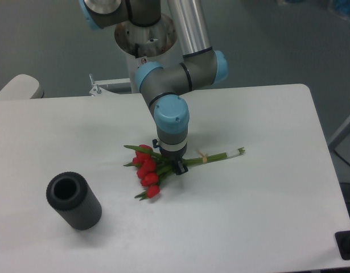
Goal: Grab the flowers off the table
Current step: 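Lift the tulip bundle up off the table, flower heads upward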
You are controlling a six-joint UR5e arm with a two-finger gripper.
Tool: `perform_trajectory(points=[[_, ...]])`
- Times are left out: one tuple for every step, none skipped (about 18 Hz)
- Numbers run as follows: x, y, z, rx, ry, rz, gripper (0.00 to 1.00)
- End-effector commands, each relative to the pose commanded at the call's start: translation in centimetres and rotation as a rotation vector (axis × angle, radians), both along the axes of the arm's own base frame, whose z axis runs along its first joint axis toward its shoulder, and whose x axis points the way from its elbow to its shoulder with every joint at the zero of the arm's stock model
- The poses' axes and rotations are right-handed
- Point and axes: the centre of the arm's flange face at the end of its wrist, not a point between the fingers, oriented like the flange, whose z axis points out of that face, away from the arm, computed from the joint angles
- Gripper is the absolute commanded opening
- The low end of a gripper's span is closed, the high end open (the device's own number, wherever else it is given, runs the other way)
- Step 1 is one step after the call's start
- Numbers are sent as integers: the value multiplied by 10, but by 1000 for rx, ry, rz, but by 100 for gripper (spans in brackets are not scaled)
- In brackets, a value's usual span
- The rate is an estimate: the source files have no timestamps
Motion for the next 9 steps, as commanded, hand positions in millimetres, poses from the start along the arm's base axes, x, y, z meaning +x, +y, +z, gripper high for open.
perform_trajectory(points=[[-1,0,2,4,2,2,32],[-3,0,4,6,5,3,32],[-5,2,10,14,10,3,32],[-11,3,19,22,19,6,32],[-14,5,30,36,31,1,32],[-15,9,41,56,29,-4,32],[-16,14,57,94,21,-6,32],[-16,20,76,142,-4,-4,32],[-17,26,95,188,-35,-4,32]])
